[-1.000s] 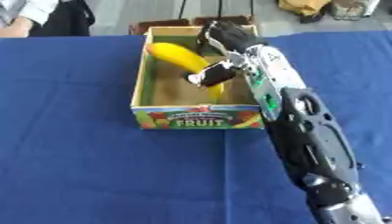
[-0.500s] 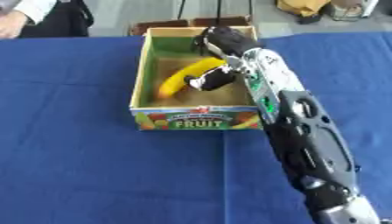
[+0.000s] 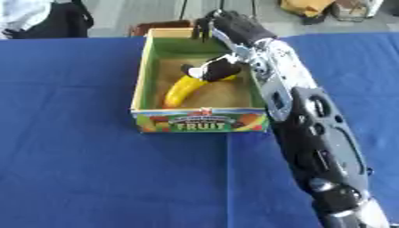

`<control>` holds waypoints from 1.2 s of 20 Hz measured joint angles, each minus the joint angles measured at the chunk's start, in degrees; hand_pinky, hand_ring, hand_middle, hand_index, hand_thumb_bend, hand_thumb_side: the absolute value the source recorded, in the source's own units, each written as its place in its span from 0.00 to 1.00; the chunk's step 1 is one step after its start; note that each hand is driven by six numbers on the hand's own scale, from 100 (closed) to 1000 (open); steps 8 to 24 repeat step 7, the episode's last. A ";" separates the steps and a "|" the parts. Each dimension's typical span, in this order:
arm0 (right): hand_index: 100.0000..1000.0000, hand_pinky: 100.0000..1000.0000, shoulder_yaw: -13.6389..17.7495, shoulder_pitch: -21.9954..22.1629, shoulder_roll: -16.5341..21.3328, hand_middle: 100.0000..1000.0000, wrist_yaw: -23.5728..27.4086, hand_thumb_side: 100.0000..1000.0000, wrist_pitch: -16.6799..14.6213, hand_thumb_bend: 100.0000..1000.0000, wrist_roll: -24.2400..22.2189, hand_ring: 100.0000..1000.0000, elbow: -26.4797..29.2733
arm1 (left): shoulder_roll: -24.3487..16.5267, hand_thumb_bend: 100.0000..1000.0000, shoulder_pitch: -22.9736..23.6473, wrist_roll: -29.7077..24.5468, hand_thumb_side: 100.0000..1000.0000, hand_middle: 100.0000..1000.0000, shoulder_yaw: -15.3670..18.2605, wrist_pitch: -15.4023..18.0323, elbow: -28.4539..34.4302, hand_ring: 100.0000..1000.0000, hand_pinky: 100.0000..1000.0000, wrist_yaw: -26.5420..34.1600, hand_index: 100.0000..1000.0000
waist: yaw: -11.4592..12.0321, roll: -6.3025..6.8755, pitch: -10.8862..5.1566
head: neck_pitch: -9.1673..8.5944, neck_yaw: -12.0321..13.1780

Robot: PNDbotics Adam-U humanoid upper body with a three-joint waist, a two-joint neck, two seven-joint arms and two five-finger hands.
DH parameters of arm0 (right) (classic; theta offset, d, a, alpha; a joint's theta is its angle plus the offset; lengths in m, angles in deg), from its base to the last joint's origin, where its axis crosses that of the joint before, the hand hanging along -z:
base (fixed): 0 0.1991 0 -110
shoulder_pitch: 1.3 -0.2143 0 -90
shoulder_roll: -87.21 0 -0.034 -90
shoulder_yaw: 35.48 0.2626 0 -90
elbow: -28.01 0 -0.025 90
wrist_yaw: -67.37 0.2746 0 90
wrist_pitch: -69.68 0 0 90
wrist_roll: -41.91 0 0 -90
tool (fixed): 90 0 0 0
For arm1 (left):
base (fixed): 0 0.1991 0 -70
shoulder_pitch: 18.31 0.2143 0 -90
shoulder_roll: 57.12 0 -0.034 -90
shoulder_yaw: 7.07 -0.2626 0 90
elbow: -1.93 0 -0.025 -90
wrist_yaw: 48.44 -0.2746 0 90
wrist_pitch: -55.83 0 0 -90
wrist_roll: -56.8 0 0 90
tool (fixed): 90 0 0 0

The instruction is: Pick up objects on the table and place them in the box.

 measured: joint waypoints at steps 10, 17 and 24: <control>0.70 0.67 -2.17 3.62 5.83 0.51 12.98 0.50 1.65 0.40 1.60 0.83 12.53 | 0.00 0.00 0.02 0.12 0.91 0.76 0.02 -0.11 0.00 0.71 0.68 -0.03 0.91 | -0.89 0.00 0.00 | 0.00 1.15; 0.70 0.67 -2.17 3.62 5.83 0.51 12.98 0.50 1.65 0.40 1.60 0.83 12.53 | 0.00 0.00 0.02 0.12 0.91 0.76 0.02 -0.11 0.00 0.71 0.68 -0.03 0.91 | -0.89 0.00 0.00 | 0.00 1.15; 0.70 0.67 -2.17 3.62 5.83 0.51 12.98 0.50 1.65 0.40 1.60 0.83 12.53 | 0.00 0.00 0.02 0.12 0.91 0.76 0.02 -0.11 0.00 0.71 0.68 -0.03 0.91 | -0.89 0.00 0.00 | 0.00 1.15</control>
